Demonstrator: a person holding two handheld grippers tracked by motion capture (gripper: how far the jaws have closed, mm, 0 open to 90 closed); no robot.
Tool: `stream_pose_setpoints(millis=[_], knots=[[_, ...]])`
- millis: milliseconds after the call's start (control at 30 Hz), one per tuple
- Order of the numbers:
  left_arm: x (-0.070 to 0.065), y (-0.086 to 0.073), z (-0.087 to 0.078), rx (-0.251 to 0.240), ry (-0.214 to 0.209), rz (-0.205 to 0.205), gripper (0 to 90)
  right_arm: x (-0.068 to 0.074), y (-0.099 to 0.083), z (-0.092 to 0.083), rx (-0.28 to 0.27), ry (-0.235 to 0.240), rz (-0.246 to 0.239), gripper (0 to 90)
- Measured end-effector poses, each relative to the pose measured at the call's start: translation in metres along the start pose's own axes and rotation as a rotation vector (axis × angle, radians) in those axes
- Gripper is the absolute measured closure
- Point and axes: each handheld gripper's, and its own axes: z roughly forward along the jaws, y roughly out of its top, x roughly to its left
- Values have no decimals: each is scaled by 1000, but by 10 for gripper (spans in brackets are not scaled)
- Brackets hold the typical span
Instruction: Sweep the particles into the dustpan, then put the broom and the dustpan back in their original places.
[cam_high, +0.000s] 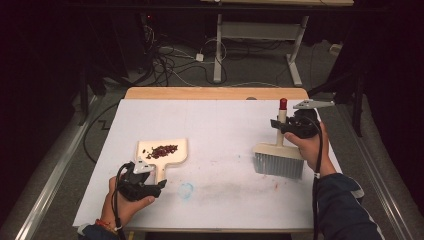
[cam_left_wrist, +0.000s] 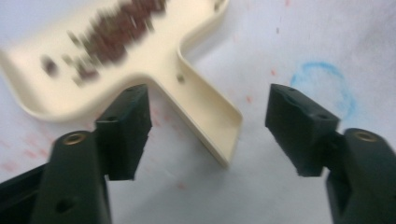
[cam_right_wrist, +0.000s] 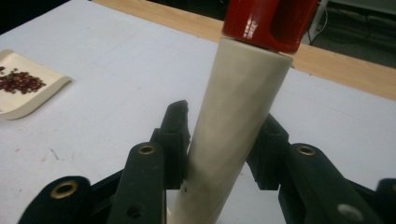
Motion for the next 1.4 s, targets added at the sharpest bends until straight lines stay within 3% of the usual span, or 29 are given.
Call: stream_pose_setpoints(millis=[67, 167, 233, 300, 467, 600, 667, 733, 800, 933, 1167, 1333, 1400], knots=[[1, -3, -4, -78, -8, 19, 247, -4, 0, 7, 13, 2, 14, 634], [4, -7, -8, -140, -7, 26, 231, -9, 1, 17, 42, -9, 23, 628], [4, -9, -9, -153, 1, 29, 212, -12, 1, 24, 70, -23, 40, 620], [4, -11, -12, -168, -25, 43, 210, -16, 2, 32, 99, -43, 46, 612], [2, -17, -15, -169, -26, 67, 194, -22, 1, 49, 154, -83, 57, 581], [1, -17, -14, -181, -38, 77, 186, -21, -1, 59, 190, -172, 30, 460], [1, -16, -13, -178, -36, 84, 186, -21, -1, 59, 174, -221, 29, 416], [1, -15, -12, -182, -42, 87, 185, -22, 1, 54, 120, -206, 46, 414], [0, -15, -10, -176, -38, 97, 185, -21, 2, 52, 94, -231, 32, 410], [-1, -16, -9, -169, -42, 116, 185, -15, 3, 50, 75, -219, -1, 410], [-4, -14, -5, -167, -38, 144, 185, -8, -1, 49, 50, -204, -5, 397], [-6, -16, -5, -173, -41, 144, 185, -2, -3, 40, -12, -216, -13, 374], [-8, -16, -5, -169, -35, 154, 186, 1, -6, 36, -45, -207, 9, 361]])
